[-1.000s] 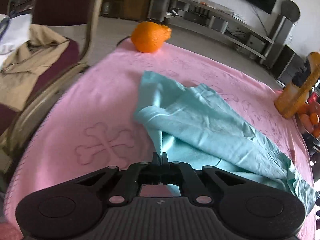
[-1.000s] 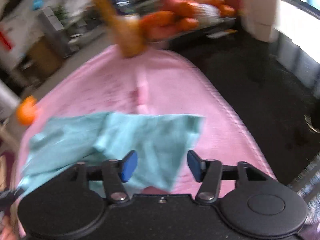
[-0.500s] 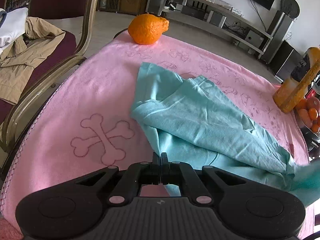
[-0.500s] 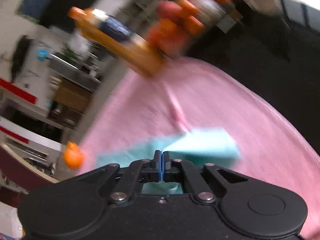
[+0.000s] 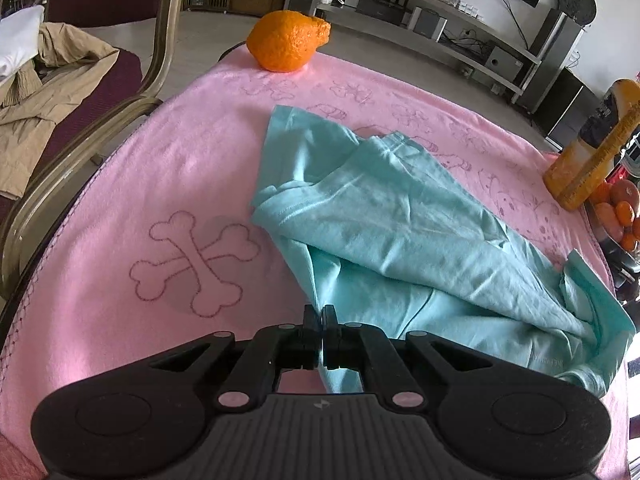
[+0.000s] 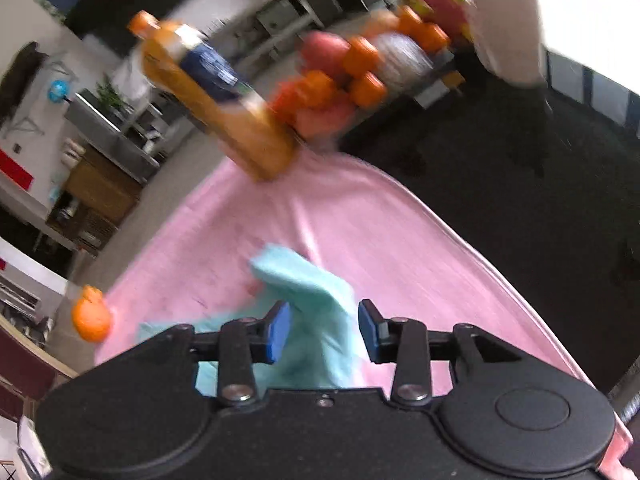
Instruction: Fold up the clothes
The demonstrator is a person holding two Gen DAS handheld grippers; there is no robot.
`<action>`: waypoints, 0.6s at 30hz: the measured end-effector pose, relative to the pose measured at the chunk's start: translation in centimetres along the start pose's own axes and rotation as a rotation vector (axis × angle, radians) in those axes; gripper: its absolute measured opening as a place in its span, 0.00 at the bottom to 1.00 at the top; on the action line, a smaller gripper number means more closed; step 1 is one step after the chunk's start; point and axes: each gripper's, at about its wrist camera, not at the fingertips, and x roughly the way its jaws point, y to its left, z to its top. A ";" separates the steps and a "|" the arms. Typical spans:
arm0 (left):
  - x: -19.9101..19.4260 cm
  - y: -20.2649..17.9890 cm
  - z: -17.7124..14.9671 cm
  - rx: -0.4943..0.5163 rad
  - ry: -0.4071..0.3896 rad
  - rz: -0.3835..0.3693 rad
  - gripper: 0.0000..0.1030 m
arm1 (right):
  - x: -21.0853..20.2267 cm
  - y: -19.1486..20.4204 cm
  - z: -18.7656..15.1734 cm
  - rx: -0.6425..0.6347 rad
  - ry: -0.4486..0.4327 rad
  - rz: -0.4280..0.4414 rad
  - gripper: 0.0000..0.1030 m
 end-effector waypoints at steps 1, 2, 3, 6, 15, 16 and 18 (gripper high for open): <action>0.0 0.1 0.0 -0.006 0.001 -0.005 0.03 | 0.5 -0.9 -0.3 0.018 0.022 0.007 0.36; 0.0 0.3 0.0 -0.013 0.001 -0.010 0.05 | 1.1 -1.5 -0.4 0.040 0.043 0.023 0.36; 0.0 0.4 0.0 -0.020 0.001 -0.016 0.05 | 1.7 -2.0 -0.5 0.061 0.068 0.040 0.37; 0.0 0.9 0.0 -0.044 -0.003 -0.029 0.05 | 3.1 -1.5 -0.1 0.060 0.101 0.087 0.48; 0.5 2.0 0.0 -0.094 0.022 -0.053 0.05 | 5.2 -2.2 -0.6 0.157 0.168 0.210 0.32; 0.4 2.2 0.0 -0.108 0.028 -0.065 0.05 | 4.8 -2.4 -0.6 0.172 0.169 0.242 0.30; 0.4 2.6 0.0 -0.137 0.041 -0.093 0.10 | 4.3 -2.5 -0.7 0.184 0.167 0.282 0.30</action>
